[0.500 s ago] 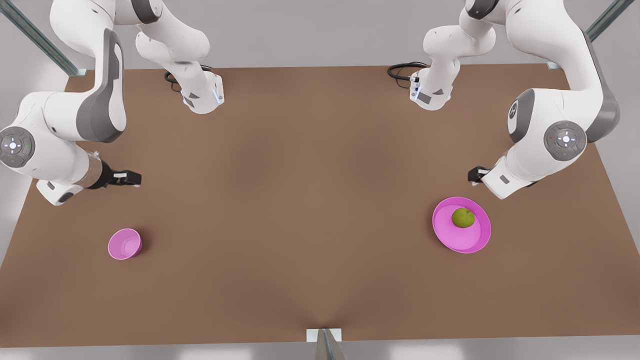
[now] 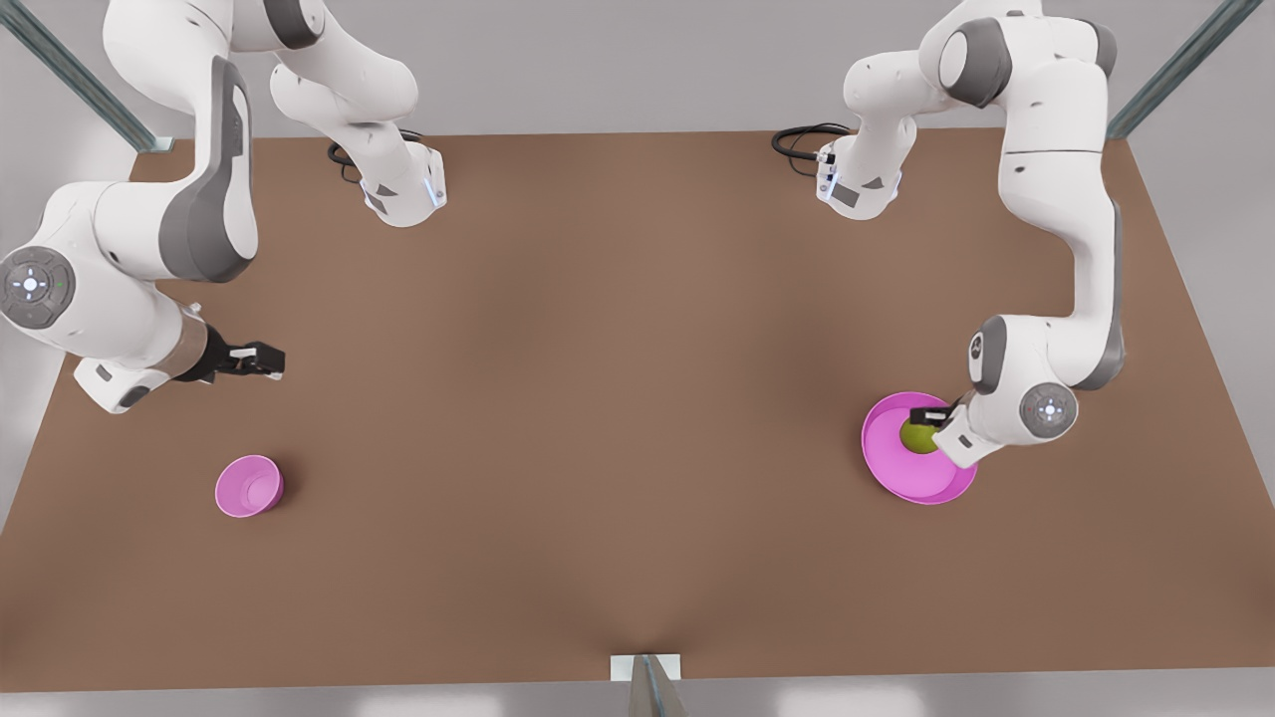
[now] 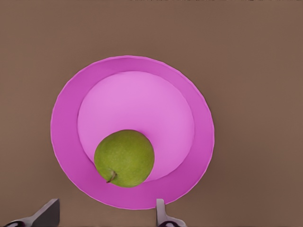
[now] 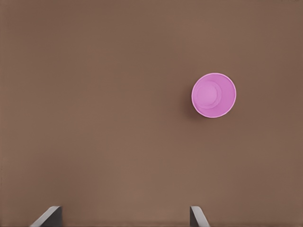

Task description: Use the left arm to pick up the apple from the plate, transfer it to the gripper of the right arm, and then use the right arm to place it into the bowl

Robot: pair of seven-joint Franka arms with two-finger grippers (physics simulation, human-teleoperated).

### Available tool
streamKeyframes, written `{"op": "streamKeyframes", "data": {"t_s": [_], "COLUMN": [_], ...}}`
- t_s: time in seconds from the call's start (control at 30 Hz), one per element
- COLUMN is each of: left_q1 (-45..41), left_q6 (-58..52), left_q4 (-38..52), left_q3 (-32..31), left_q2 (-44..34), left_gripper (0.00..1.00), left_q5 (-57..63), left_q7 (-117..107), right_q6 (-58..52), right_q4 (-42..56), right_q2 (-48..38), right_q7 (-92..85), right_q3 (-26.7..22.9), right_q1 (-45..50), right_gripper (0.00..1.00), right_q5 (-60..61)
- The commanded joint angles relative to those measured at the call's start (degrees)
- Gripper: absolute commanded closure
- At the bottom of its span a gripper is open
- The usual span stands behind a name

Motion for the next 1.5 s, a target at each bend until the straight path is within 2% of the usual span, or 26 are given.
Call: {"op": "streamKeyframes", "data": {"t_s": [0.0, 0.43, 1.13, 1.4, 1.47], "left_q1": [0.05, 1.37, 2.51, 2.6, 2.86], "left_q6": [14.4, 19.15, 19.85, 23.19, 23.02], "left_q4": [-2.61, -8.15, -9.82, -9.82, -9.9], "left_q3": [0.09, 0.79, 0.79, 0.79, 0.7], "left_q2": [-0.05, 2.85, 5.05, 6.28, 6.19], "left_gripper": [0.0, 0.0, 0.0, 0.0, 0.04], "left_q5": [-1.4, -1.49, -1.49, -1.49, -1.58], "left_q7": [0.84, 0.84, 0.84, 0.75, 0.75], "right_q6": [-0.71, -0.53, -0.45, -0.45, -0.45], "right_q4": [0.05, -0.22, -0.13, -0.04, -0.04], "right_q2": [0.1, 1.42, 2.21, 2.29, 2.29], "right_q7": [-0.81, -0.81, -0.81, -0.81, -0.81], "right_q3": [-0.04, -0.04, -0.04, -0.04, -0.04], "right_q1": [-0.19, 0.07, 0.07, 0.07, 0.07], "right_gripper": [0.0, 0.0, 0.0, 0.0, 0.0], "right_q5": [-0.58, -0.93, -0.93, -1.63, -1.54]}}
